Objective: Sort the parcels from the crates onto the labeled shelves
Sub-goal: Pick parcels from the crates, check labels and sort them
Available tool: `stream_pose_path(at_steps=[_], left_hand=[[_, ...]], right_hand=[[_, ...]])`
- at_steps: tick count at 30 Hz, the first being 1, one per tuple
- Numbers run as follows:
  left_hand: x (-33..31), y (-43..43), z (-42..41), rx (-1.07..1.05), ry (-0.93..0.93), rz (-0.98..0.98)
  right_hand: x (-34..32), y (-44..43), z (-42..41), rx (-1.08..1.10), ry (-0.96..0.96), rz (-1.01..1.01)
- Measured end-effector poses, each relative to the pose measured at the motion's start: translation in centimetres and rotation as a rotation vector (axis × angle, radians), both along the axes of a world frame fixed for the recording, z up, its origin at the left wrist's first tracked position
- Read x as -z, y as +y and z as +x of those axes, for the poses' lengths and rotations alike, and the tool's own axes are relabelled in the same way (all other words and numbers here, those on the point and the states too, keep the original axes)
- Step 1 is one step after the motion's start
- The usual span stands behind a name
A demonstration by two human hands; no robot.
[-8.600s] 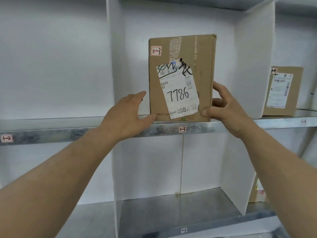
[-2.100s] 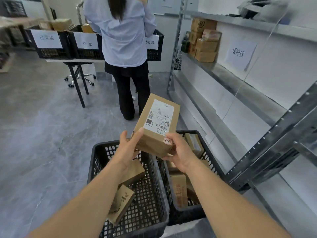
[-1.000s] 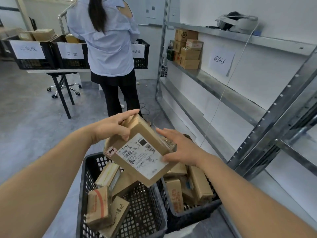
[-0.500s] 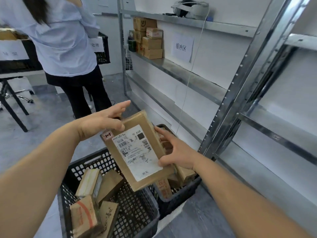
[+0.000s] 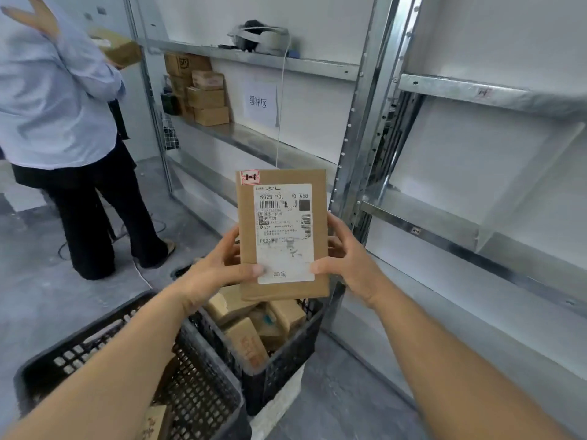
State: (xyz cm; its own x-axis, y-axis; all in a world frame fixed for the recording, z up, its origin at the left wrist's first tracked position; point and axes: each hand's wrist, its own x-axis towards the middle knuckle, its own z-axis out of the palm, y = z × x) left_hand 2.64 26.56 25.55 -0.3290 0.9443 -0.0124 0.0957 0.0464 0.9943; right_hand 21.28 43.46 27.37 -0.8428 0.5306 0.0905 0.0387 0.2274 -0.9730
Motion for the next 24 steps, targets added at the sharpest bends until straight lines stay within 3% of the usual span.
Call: stream_pose_path(at_steps=[13, 19, 24], left_hand=[[-3.5, 7.8, 16.5, 0.130, -0.135, 0.104], [-4.9, 11.1, 21.4, 0.176, -0.032, 0.138], [-6.2, 13.2, 21.3, 0.054, 0.099, 0.139]], right_hand=[[-2.5, 3.6, 19.4, 0.088, 0.010, 0.086], [-3.8, 6.2, 24.9, 0.155, 0.062, 0.159], [-5.8, 8.7, 26.9, 0.223, 0.094, 0.202]])
